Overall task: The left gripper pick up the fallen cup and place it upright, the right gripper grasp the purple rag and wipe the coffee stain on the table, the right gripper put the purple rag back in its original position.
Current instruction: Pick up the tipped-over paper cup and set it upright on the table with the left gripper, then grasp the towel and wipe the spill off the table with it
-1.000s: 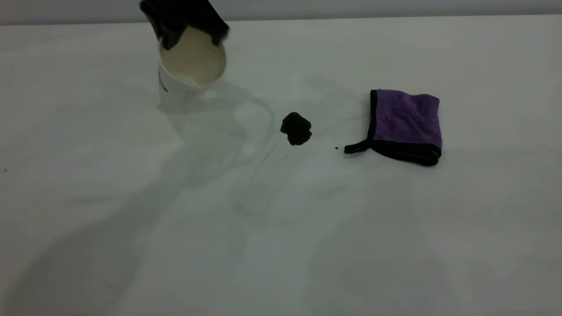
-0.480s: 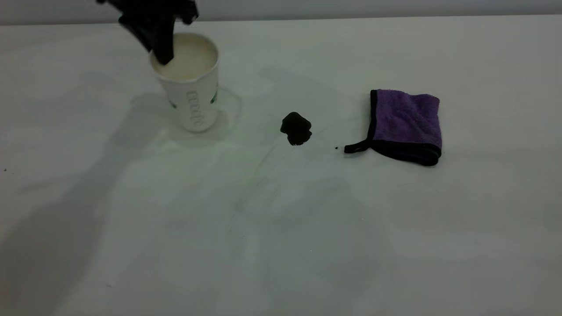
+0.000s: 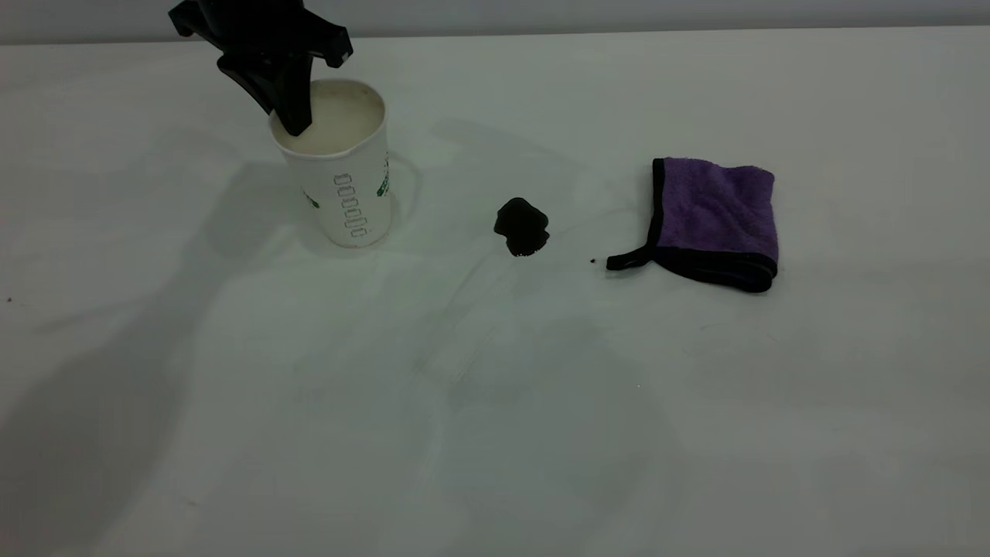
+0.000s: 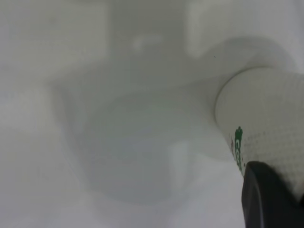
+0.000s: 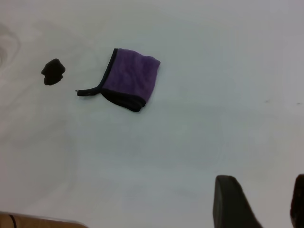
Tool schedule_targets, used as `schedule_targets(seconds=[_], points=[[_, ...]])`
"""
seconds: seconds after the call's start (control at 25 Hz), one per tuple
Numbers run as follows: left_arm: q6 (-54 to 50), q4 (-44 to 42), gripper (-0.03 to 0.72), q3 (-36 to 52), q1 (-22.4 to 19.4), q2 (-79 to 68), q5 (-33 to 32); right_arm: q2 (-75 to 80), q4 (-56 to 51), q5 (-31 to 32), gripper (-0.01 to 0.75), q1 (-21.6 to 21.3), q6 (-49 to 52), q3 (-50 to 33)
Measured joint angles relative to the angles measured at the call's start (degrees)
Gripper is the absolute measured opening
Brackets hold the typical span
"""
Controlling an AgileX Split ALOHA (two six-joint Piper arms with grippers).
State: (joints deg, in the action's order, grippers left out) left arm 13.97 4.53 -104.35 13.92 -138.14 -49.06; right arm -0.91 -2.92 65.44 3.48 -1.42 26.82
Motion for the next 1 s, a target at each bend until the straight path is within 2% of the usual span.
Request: schedule_targets(seconds=[0.08,0.4,0.52,0.8,1.0], points=[[0.0,0.45,0.064,0.0,0.0,-0.13,0.15,0.0,0.0,0.0,0.345,0.0,0.0,0.0],[0.27,1.89,0.385,0.0,0.0,-0.18,-2.39,0.0,0.0,0.0,0.345,0.0,0.0,0.0],[1.21,1.89,0.454,0.0,0.0,0.3,-3.41,0.0,0.0,0.0,0.345,0.0,0.0,0.0],[1.64,1.89,0.476,-0.11,0.0,6.19,-6.86,0.0,0.0,0.0,0.345,0.0,0.0,0.0],[1.49,1.89,0.477,-3.15,0.0,13.22,-13.92,0.0,0.0,0.0,0.345,0.0,0.0,0.0]])
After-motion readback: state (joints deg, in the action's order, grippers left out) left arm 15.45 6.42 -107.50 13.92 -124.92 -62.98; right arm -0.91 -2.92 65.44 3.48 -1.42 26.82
